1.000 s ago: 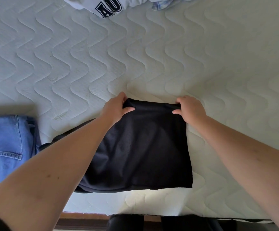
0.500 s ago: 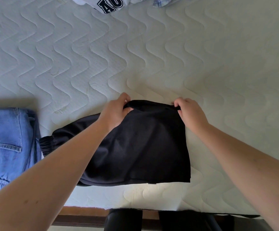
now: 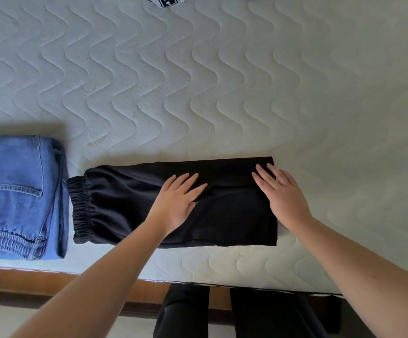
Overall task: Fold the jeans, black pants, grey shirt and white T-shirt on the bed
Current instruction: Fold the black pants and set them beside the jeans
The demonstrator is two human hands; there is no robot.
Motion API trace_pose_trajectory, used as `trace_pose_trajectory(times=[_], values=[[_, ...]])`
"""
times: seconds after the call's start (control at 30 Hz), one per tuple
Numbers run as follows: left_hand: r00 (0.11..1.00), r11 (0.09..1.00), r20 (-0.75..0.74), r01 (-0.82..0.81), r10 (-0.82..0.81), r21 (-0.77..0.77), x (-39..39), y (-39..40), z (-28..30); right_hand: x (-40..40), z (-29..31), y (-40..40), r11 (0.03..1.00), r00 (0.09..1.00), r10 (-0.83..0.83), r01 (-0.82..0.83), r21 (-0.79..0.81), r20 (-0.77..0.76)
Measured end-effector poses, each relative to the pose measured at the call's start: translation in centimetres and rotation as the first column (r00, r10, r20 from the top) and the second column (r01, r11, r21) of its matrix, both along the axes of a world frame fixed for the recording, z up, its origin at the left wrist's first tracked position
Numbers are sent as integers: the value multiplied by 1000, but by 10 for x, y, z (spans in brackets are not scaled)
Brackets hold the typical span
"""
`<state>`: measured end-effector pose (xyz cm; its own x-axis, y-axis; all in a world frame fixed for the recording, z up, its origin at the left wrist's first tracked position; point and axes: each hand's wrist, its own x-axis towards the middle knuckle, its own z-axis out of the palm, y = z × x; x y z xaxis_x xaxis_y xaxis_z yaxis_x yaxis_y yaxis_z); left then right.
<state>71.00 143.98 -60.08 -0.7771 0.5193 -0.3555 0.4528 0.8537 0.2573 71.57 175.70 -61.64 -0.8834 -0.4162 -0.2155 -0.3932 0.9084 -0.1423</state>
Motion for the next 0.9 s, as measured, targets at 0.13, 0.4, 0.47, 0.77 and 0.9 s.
trace_pose_trajectory(times=[0.13,0.4,0.47,0.77,0.9], values=[[998,990,36,-42,47,-134,28,-2,-15,21,-5,-7,997,999,-34,32,64,32],[994,991,30,-101,104,-91,42,6,-11,35,1,-27,974,980,-164,143,177,109],[979,980,-69,-185,191,79,28,11,-5,26,8,-42,976,977,-203,196,90,70],[949,944,-46,-315,312,-93,-18,1,-32,-29,-20,-149,981,982,-166,174,-90,90],[941,912,-12,-330,337,-244,3,-48,-49,-7,-47,-127,988,984,-149,145,46,98]])
